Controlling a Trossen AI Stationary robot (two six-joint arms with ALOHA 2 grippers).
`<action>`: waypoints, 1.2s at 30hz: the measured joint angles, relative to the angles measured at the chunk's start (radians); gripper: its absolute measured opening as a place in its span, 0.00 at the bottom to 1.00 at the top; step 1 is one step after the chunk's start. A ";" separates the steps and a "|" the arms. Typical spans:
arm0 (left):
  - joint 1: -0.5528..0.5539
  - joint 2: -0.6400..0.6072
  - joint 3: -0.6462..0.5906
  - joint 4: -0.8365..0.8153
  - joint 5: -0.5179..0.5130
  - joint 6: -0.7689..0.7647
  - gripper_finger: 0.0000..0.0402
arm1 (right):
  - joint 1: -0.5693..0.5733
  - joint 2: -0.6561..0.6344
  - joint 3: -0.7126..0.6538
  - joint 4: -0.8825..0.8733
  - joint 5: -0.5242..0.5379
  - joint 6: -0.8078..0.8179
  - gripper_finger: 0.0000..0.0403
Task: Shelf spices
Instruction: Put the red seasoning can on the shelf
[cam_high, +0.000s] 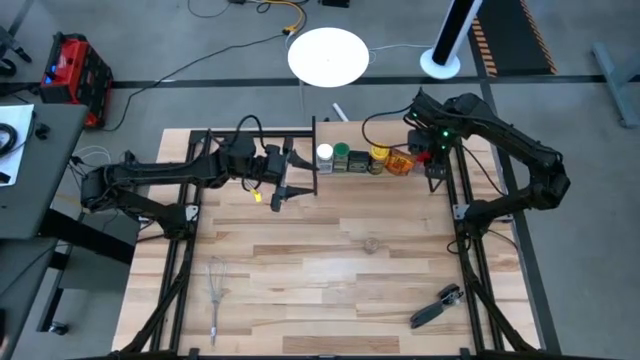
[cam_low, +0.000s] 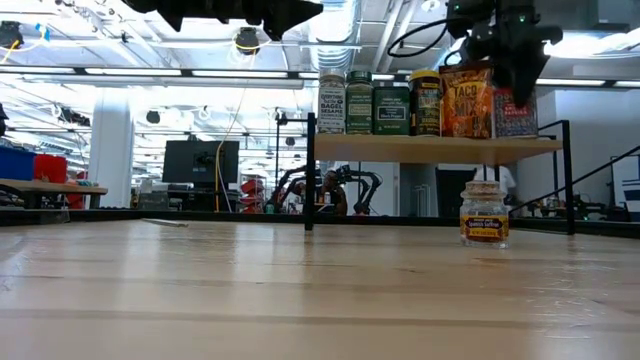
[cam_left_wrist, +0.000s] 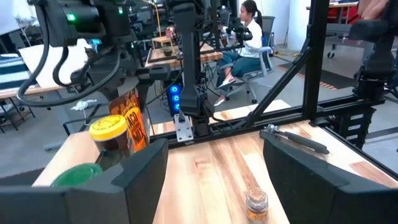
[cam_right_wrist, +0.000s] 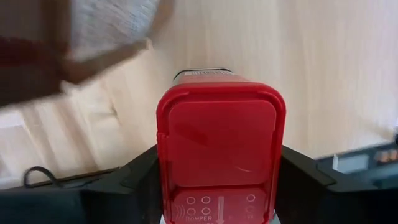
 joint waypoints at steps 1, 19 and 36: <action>0.000 0.000 0.000 -0.004 0.000 0.000 0.64 | 0.000 0.000 0.000 0.000 0.014 0.000 0.59; 0.000 0.001 0.000 -0.007 0.001 0.004 0.64 | 0.007 0.000 0.000 -0.006 0.059 0.034 0.63; 0.000 0.001 0.000 -0.013 0.001 0.005 0.64 | 0.028 -0.002 0.171 -0.059 0.075 0.112 0.64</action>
